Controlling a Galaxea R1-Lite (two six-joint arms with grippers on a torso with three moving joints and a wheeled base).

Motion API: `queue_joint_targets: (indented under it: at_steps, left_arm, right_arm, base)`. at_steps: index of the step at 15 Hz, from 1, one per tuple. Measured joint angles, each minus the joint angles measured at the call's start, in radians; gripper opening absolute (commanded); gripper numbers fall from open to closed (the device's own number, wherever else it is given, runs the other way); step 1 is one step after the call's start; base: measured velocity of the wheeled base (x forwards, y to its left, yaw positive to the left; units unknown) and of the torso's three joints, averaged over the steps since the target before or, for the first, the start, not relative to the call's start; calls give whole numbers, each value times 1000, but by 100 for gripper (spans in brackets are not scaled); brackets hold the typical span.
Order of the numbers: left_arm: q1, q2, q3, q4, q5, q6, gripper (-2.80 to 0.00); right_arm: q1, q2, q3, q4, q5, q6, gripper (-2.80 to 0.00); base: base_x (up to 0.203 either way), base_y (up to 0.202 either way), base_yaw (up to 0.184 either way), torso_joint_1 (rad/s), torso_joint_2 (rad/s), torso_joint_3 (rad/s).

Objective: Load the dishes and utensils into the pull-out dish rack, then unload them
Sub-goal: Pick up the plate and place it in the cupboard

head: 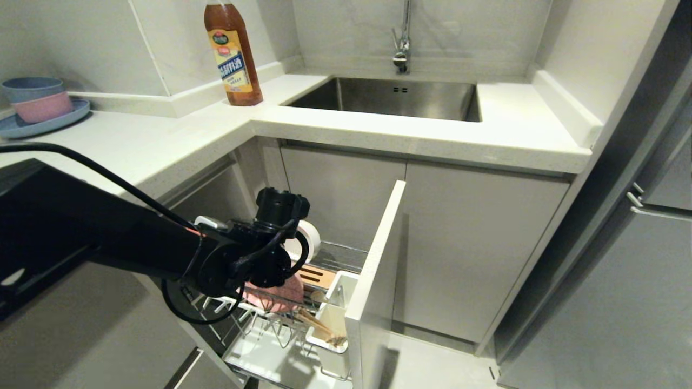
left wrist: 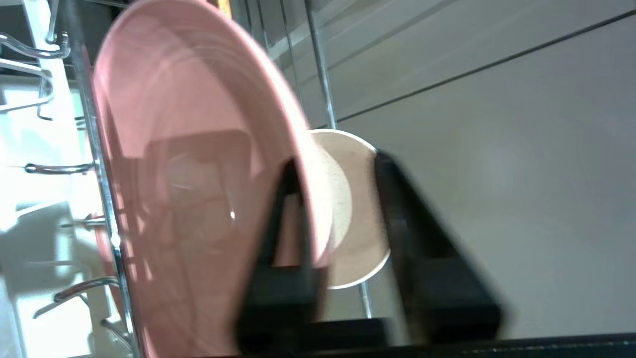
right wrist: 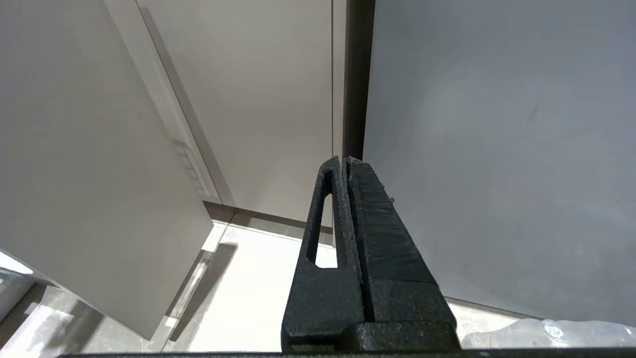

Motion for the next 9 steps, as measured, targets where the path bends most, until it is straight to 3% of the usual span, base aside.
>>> queue_joint_targets:
  at_steps: [9]
  left_arm:
    - [-4,-39,-7,99,2,2,0]
  right_arm:
    - [0,0,0,0,0,0,-280]
  base:
    - [0,0,0,0,0,0]
